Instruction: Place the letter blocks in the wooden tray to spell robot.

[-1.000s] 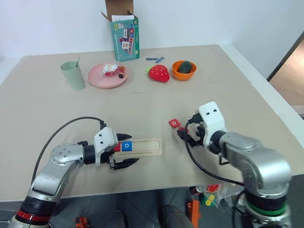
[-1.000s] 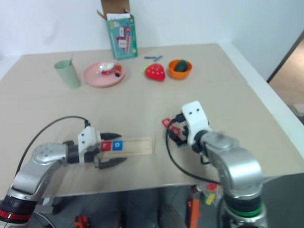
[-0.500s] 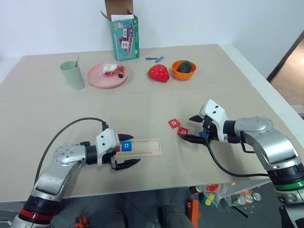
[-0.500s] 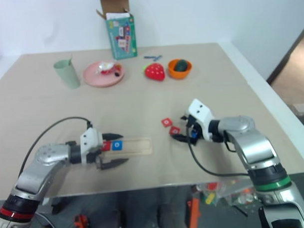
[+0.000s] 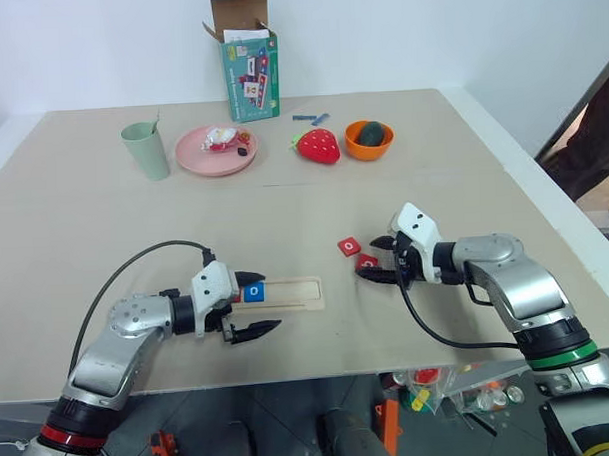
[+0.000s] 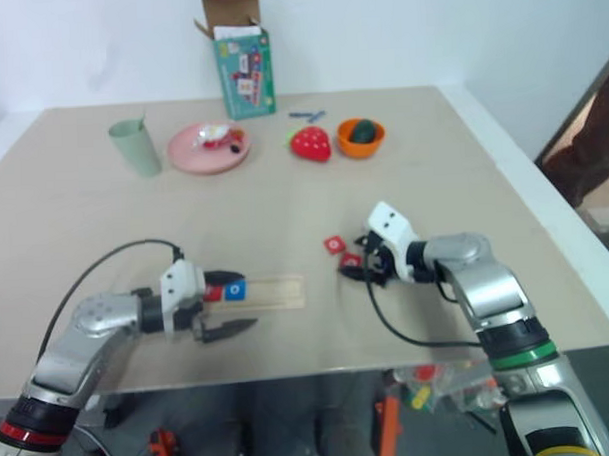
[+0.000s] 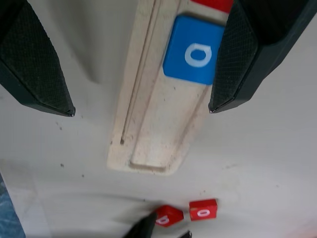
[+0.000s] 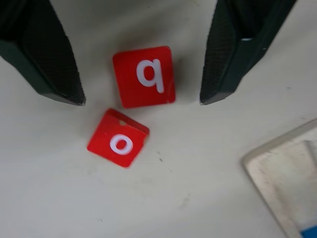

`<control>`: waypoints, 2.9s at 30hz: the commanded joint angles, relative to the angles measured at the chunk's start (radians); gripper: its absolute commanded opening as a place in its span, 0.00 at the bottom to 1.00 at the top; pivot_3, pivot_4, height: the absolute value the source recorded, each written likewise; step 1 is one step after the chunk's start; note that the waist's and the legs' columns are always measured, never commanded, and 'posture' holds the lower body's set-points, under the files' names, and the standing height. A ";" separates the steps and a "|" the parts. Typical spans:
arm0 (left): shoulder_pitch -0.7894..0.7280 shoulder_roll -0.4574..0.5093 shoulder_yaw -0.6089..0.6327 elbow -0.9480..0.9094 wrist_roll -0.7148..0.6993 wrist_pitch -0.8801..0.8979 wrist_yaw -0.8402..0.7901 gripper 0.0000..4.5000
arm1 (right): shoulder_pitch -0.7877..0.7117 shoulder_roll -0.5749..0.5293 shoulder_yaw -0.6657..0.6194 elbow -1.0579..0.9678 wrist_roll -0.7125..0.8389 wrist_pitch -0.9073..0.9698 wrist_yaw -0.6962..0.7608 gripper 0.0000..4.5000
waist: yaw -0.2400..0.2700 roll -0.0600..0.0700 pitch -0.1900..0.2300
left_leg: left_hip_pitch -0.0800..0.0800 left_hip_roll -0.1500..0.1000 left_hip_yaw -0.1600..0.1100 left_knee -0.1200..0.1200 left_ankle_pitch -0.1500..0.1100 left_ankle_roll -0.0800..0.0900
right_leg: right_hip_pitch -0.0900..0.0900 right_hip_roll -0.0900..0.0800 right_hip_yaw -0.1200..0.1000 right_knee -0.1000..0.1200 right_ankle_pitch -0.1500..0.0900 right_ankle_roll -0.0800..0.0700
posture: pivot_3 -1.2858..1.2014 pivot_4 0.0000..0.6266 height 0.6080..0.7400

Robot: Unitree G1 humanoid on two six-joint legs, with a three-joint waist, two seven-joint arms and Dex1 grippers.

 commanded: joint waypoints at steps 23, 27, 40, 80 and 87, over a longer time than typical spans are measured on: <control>-0.050 0.003 0.022 -0.035 -0.027 0.019 0.001 1.00 | 0.036 0.027 -0.015 -0.036 -0.021 0.015 -0.057 0.30 | -0.001 0.000 0.000 | 0.001 0.000 0.000 0.001 0.000 0.000 | 0.001 0.000 0.000 0.000 0.001 0.000 | 0.52 0.24 1.00; -0.050 0.002 0.023 -0.035 -0.030 0.023 0.001 1.00 | 0.051 0.032 -0.017 -0.089 -0.020 0.038 -0.082 0.27 | 0.000 0.000 0.000 | 0.001 0.000 0.000 0.001 0.000 0.000 | 0.002 0.000 0.000 0.000 0.001 0.000 | 0.52 0.24 1.00; -0.048 -0.003 0.024 -0.042 -0.041 0.016 -0.018 1.00 | 0.080 0.383 -0.057 -0.619 -0.077 0.757 -0.594 0.27 | 0.000 0.000 0.000 | 0.000 0.000 -0.001 0.001 0.001 -0.001 | 0.000 0.001 0.000 0.002 0.001 0.000 | 0.52 0.24 1.00; -0.055 -0.003 -0.015 -0.014 -0.033 -0.042 -0.141 1.00 | 0.052 -0.094 -0.035 -0.241 0.079 -0.046 0.110 0.98 | -0.006 -0.001 0.001 | 0.000 -0.001 -0.001 0.000 0.002 -0.004 | 0.001 0.001 0.001 0.000 0.001 0.001 | 0.52 0.24 1.00; -0.042 0.003 -0.007 -0.010 -0.019 -0.057 -0.135 1.00 | -0.026 -0.069 0.046 0.033 -0.014 -0.350 0.228 0.98 | -0.004 -0.002 0.001 | 0.000 -0.001 -0.001 0.001 0.003 -0.004 | 0.001 0.001 0.002 0.000 0.001 0.001 | 0.52 0.24 1.00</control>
